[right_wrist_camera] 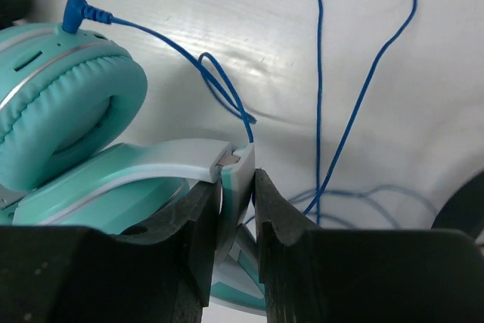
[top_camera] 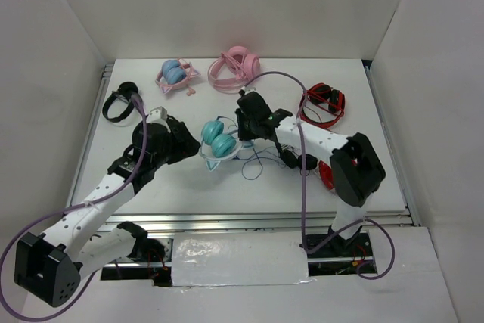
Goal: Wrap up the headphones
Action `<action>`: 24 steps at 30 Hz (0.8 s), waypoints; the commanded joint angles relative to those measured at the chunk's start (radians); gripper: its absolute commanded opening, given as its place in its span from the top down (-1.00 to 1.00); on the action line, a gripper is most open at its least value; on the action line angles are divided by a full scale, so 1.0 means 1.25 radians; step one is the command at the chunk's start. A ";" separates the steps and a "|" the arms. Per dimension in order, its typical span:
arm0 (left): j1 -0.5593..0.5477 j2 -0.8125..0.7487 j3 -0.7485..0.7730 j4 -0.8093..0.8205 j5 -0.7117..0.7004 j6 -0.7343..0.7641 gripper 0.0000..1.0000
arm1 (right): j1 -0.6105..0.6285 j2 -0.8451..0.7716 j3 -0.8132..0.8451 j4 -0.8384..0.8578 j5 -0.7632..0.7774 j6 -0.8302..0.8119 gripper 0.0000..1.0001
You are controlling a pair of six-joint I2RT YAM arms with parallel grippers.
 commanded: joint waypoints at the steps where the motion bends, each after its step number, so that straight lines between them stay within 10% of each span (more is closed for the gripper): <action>1: -0.019 0.013 0.022 0.048 -0.033 -0.039 -0.99 | 0.043 -0.105 -0.036 0.098 0.085 0.160 1.00; 24: -0.094 0.102 0.057 0.095 -0.203 -0.059 -0.25 | 0.162 -0.269 -0.101 0.123 0.237 0.235 1.00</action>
